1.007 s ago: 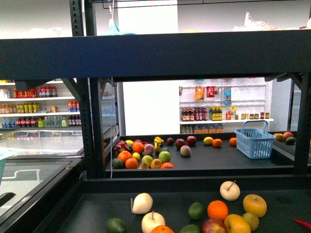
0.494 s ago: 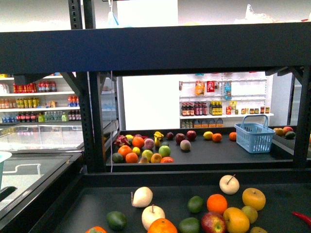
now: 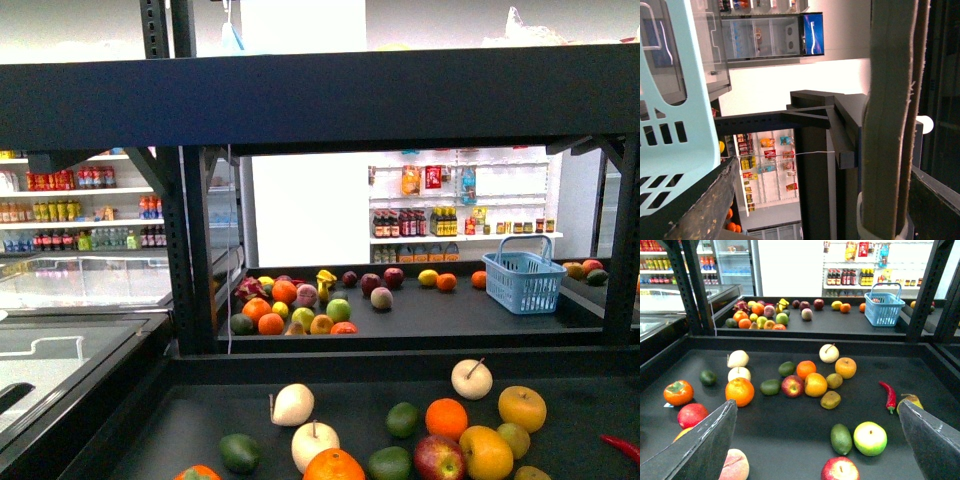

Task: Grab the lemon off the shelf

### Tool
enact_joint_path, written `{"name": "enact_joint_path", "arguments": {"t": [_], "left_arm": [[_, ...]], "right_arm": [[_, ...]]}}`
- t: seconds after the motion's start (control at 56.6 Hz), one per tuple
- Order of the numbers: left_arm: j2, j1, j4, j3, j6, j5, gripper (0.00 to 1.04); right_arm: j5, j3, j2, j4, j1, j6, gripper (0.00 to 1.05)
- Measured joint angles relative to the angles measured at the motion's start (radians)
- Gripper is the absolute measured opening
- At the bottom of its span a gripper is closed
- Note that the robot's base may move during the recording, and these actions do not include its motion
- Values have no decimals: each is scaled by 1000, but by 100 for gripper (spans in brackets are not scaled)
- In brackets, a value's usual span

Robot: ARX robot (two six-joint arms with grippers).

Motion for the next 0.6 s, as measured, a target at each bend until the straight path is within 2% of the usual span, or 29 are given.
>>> {"name": "enact_joint_path", "arguments": {"t": [0.071, 0.247, 0.424, 0.459, 0.477, 0.512, 0.565, 0.6], "left_arm": [[-64, 37, -16, -83, 34, 61, 97], [-201, 101, -108, -136, 124, 80, 97], [-366, 105, -323, -198, 278, 95, 97], [-425, 98, -396, -217, 332, 80, 97], [-638, 68, -628, -268, 598, 52, 97], [-674, 52, -665, -274, 647, 24, 97], [-817, 3, -867, -335, 771, -89, 97], [-904, -31, -963, -370, 836, -115, 97]], "right_arm": [[0, 0, 0, 0, 0, 0, 97], [2, 0, -1, 0, 0, 0, 97], [2, 0, -1, 0, 0, 0, 97], [2, 0, -1, 0, 0, 0, 97], [1, 0, -1, 0, 0, 0, 97], [2, 0, -1, 0, 0, 0, 97], [3, 0, -1, 0, 0, 0, 97], [2, 0, -1, 0, 0, 0, 97]]}}
